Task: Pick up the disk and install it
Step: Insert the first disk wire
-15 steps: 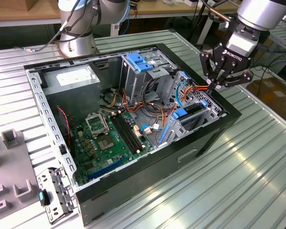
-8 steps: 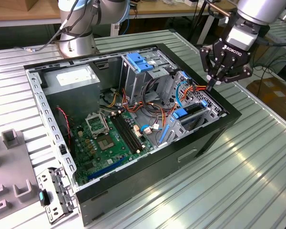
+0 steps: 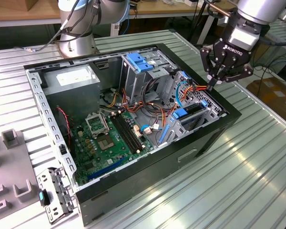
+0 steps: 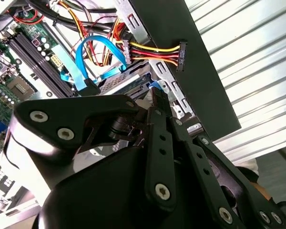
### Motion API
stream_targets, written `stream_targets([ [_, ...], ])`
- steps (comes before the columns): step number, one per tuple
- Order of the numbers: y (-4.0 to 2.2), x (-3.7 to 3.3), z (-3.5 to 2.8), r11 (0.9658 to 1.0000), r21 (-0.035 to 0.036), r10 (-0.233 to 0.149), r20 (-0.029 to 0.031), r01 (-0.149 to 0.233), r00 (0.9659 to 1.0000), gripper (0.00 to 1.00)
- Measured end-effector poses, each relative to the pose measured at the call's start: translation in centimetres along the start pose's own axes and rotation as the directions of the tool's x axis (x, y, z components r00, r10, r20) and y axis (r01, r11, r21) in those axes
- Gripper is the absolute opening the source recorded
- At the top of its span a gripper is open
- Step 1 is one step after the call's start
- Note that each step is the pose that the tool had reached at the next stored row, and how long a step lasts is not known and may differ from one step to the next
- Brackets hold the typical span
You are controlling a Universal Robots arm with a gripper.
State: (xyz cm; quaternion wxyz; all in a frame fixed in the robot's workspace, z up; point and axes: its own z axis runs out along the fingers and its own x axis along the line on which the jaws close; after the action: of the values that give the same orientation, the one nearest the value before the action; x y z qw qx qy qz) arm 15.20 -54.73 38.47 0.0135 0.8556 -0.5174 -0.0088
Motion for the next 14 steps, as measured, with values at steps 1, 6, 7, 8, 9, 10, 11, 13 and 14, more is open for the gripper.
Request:
stream_targets([
  [1,-0.03,0.01,0.0,1.0,0.0002,-0.002,-0.0002,0.002,1.0,0.11],
  [6,-0.7,0.22,-0.03,1.0,0.0003,-0.003,-0.0004,0.003,1.0,0.11],
  [7,-0.88,0.22,-0.04,1.0,0.0003,-0.004,-0.0004,0.004,1.0,0.11],
  [8,-1.12,0.22,-0.04,1.0,0.0003,-0.005,-0.0004,0.005,1.0,0.11],
  [9,-1.33,0.21,-0.05,1.0,0.0003,-0.006,-0.0005,0.006,1.0,0.11],
  [10,-1.58,0.21,-0.05,1.0,0.0002,-0.008,-0.0006,0.008,1.0,0.11],
  [11,-1.73,0.2,-0.06,1.0,0.0002,-0.009,-0.0007,0.009,1.0,0.11],
  [13,-2.32,0.14,-0.07,0.9999,0.0002,-0.014,-0.0009,0.014,0.9999,0.11],
  [14,-2.5,0.11,-0.07,0.9999,0.0001,-0.017,-0.0012,0.017,0.9999,0.11],
])
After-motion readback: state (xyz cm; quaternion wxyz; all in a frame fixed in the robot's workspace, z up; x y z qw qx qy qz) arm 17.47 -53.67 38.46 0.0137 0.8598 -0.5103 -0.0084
